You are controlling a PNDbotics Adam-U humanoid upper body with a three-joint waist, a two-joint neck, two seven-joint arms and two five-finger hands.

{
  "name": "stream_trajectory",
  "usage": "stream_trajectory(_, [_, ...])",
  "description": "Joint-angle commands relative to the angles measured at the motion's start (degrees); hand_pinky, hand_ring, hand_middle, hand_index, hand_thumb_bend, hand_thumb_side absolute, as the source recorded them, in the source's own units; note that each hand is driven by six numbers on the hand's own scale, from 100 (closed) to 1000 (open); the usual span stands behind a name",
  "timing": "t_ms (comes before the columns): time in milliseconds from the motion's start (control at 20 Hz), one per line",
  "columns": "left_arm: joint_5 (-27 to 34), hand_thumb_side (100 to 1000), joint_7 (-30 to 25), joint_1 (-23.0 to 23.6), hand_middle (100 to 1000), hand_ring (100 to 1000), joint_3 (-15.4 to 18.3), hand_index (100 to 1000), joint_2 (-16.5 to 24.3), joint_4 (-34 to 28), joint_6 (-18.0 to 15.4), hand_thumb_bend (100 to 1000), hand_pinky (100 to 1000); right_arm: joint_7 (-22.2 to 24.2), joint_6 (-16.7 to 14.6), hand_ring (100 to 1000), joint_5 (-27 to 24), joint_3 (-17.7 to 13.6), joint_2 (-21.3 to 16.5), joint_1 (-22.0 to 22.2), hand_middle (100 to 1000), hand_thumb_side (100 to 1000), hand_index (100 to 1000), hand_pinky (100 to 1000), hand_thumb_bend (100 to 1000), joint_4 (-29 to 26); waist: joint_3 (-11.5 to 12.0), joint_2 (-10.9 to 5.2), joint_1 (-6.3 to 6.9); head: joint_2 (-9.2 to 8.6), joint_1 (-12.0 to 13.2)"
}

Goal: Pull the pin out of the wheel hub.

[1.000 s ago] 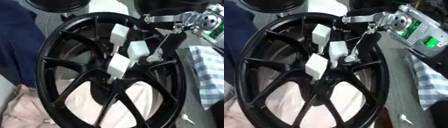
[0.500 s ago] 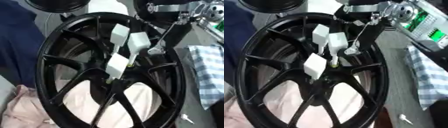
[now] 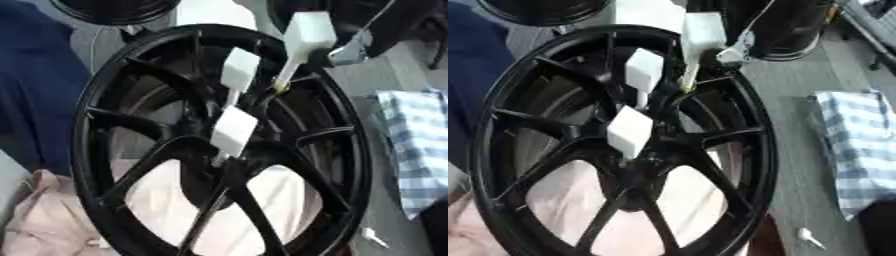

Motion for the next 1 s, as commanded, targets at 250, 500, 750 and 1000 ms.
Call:
stream_trajectory(250, [-0.17,816,0.54,0.17,582,642,1.04,711,1.52,-0.78,-0.38,100,746,-6.59,-0.97,494,-4.39,-10.30,-7.62,7.65,306,100,504,711,135,0.87,-1.59,-1.32,1.23,-0.24,1.60])
stream_trajectory(500, [-0.41,814,1.68,0.81,582,643,2.15,711,1.59,-0.89,-0.60,100,746,-11.50,-2.59,501,-6.07,-18.24,-8.41,15.61,309,100,507,715,114,7.72,-3.84,-0.86,2.11,-0.46,4.11])
stream_trajectory(750, [-0.71,814,3.01,1.69,582,644,3.36,711,1.75,-0.99,-0.77,100,746,-16.26,-1.46,528,-3.29,-25.99,-3.37,23.36,340,100,535,736,174,15.36,-6.56,-0.40,2.94,-0.70,7.30])
stream_trajectory(1000, [-0.79,813,3.35,1.59,583,645,3.50,712,1.75,-1.15,-0.80,100,746,-21.09,-1.68,648,1.46,-33.83,2.83,31.20,468,100,641,778,311,21.64,-7.32,-0.06,3.42,-1.09,8.05])
